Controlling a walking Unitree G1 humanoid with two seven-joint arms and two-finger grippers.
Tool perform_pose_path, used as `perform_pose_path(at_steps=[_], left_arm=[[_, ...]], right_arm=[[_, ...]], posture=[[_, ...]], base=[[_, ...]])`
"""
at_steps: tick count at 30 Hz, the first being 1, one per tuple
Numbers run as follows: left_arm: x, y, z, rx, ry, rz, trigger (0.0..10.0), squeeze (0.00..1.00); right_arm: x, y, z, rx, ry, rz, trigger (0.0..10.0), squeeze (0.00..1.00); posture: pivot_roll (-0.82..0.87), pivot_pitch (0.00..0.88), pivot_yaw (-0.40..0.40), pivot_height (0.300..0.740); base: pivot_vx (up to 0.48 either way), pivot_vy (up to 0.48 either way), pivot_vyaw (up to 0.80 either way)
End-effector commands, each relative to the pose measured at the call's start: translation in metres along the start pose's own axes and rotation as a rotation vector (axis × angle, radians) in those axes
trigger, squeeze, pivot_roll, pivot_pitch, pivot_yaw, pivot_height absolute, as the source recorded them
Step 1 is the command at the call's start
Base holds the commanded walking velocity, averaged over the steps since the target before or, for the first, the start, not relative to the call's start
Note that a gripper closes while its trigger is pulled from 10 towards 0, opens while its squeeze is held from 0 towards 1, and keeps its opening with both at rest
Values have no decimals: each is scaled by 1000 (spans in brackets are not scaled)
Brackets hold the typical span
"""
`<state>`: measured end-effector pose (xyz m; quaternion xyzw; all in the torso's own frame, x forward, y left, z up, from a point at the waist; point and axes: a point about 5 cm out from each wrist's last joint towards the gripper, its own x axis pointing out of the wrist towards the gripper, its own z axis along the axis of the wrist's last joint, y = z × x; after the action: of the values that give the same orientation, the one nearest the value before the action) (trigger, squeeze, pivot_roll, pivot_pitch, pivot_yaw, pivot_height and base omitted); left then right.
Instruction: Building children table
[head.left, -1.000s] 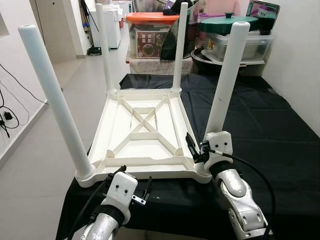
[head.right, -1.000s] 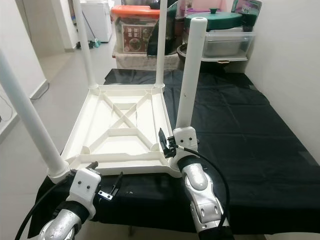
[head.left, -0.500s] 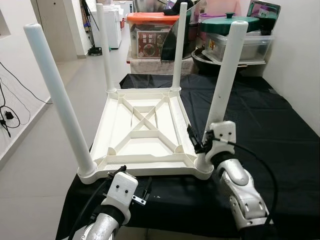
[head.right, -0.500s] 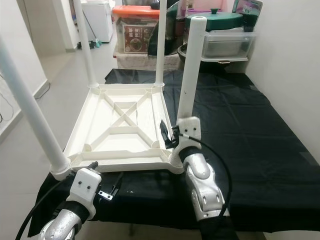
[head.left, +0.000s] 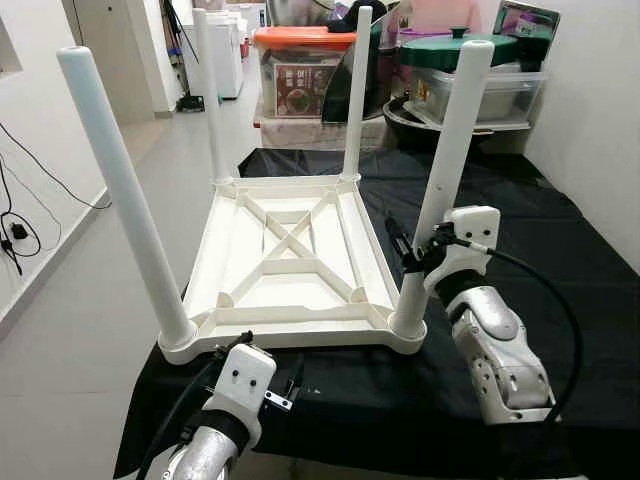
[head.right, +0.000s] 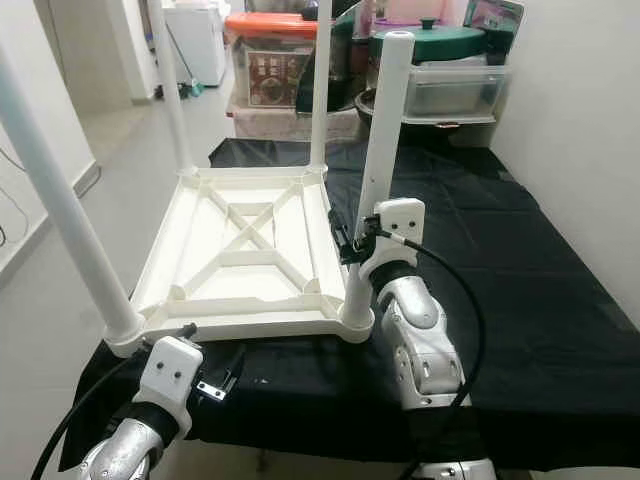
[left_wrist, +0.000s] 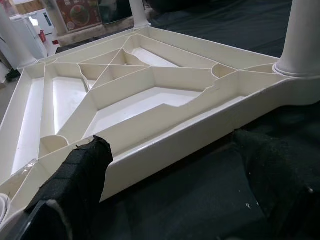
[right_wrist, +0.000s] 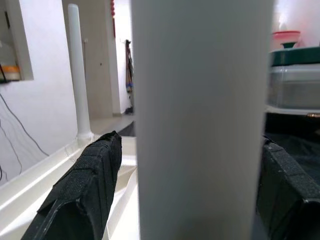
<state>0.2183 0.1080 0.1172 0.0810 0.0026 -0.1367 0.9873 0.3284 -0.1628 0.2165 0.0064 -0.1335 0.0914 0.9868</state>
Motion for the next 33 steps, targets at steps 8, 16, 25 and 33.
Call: perform_pose_path(at_steps=[8, 16, 25, 33], left_arm=[[-2, -1, -5, 2, 26, -1, 10000, 0], [-3, -1, -5, 8, 29, -4, 10000, 0], [-4, 1, -4, 14, 32, -6, 10000, 0], [-10, 5, -2, 39, 40, -14, 10000, 0]], right_arm=[[7, 1, 19, 28, -39, 42, 0, 0], [17, 6, 27, 115, -15, 74, 0, 0], [53, -41, 41, 714, 5, -162, 0, 0], [23, -90, -65, 1210, 217, -786, 0, 0]], posture=[[97, 0, -38, 740], [102, 0, -34, 740], [121, 0, -31, 740], [164, 0, -9, 740]], base=[[0, 0, 0], [0, 0, 0], [0, 0, 0], [0, 0, 0]])
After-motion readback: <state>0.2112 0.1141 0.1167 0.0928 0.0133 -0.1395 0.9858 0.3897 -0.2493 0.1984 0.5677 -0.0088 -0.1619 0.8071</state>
